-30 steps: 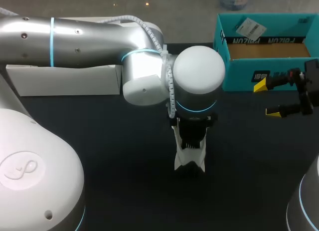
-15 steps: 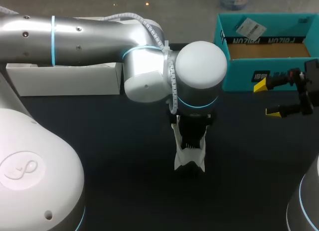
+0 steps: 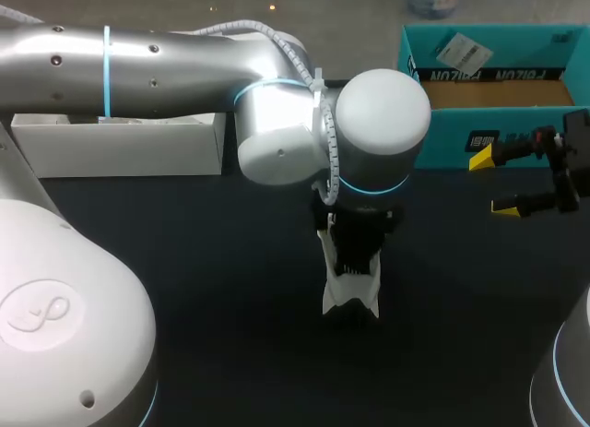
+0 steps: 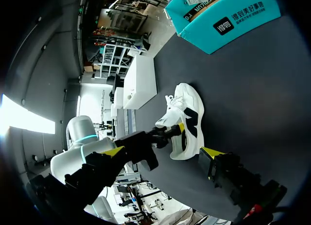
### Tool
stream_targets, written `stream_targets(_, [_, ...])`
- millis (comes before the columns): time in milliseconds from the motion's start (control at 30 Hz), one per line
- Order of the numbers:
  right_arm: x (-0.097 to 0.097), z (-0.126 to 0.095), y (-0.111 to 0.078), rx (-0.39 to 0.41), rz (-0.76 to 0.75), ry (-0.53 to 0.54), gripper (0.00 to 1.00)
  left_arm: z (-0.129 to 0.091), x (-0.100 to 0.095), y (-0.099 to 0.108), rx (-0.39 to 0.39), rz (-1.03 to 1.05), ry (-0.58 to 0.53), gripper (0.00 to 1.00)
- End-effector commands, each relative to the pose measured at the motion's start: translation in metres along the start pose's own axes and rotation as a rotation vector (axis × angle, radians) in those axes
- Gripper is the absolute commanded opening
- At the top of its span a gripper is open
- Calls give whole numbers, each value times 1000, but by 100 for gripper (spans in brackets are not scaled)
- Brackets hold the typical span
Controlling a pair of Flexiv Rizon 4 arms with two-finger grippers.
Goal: Take the shoe out of the shoebox, open the shoe tongue, remove and reinsert the insole, then place the shoe into the shoebox
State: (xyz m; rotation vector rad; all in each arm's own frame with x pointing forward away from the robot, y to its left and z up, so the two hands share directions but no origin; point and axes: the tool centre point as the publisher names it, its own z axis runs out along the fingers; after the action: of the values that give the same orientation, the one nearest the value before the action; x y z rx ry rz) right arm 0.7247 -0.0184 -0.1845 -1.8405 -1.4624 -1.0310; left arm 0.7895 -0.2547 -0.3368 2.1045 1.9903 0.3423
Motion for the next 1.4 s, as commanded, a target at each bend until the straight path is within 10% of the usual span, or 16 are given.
stream_targets(33, [0,1,-1,-2,1,-3,100,-1,1,1,-2,2,4,100])
stream_targets(1400, [0,1,-1,-2,1,-3,100,-28,6,44,-33,-2,20,94])
